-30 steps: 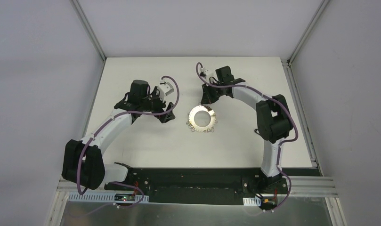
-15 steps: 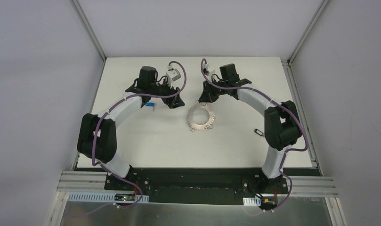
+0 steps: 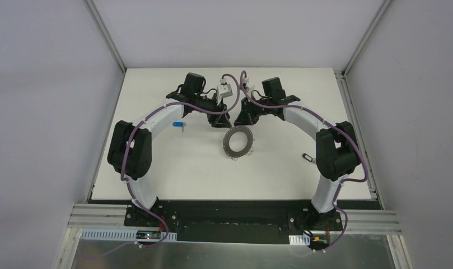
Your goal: Put the keys on the keyring
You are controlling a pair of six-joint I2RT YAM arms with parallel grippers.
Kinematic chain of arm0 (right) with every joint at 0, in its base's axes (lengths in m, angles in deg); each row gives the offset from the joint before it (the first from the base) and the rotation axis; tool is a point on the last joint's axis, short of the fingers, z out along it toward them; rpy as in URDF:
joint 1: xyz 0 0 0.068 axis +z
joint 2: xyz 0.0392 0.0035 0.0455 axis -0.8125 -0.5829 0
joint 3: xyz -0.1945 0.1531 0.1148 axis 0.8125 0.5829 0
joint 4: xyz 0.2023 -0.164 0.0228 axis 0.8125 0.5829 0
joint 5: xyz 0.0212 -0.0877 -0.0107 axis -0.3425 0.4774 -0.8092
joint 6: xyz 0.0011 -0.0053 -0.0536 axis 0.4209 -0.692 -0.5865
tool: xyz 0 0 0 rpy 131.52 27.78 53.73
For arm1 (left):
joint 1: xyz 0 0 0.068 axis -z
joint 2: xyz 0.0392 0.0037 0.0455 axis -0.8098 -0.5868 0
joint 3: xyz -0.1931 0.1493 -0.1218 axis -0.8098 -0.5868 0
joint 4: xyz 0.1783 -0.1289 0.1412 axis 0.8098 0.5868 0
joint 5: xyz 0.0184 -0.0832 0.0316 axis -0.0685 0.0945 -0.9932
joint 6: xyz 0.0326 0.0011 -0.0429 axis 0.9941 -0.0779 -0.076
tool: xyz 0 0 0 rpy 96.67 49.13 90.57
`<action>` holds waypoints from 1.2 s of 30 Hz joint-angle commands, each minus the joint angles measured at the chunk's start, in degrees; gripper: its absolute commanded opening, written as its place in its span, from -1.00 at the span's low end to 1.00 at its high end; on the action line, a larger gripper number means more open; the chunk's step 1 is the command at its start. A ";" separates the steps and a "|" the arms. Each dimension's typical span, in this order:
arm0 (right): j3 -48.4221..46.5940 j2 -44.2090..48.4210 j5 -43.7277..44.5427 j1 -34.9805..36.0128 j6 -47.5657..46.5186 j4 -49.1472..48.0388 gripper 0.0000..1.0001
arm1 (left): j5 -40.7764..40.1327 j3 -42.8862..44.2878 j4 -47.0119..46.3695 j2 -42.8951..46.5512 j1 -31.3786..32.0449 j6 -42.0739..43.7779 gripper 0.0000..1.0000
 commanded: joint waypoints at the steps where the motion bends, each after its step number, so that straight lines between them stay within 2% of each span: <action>1: 0.31 3.18 -4.53 -0.06 -1.02 -0.80 -1.00 | 3.78 3.17 8.31 -1.03 0.65 10.12 0.09; 6: 0.37 3.28 -5.40 -0.04 -0.93 -0.81 -1.00 | 3.96 6.18 12.32 -3.03 0.75 14.15 0.03; 13: 0.41 3.38 -5.60 -0.14 -0.93 -0.73 -1.00 | 4.01 9.56 16.92 -5.34 1.44 17.82 -0.14; 27: 0.83 3.15 -6.18 -0.36 -0.84 -0.93 -1.00 | 4.52 13.55 20.44 -9.10 2.14 21.90 -0.18; 31: 0.83 2.97 -1.68 -0.48 -0.09 -0.90 -1.00 | 2.42 14.46 22.34 -9.03 2.09 22.99 -0.22; 34: 1.22 3.14 5.05 -0.44 1.88 -1.31 -1.00 | 0.51 10.59 20.80 -6.75 1.12 22.54 -0.18; 36: 1.38 2.78 9.85 -0.26 3.47 -1.34 -0.76 | -1.50 6.26 16.99 -4.06 0.07 19.73 -0.07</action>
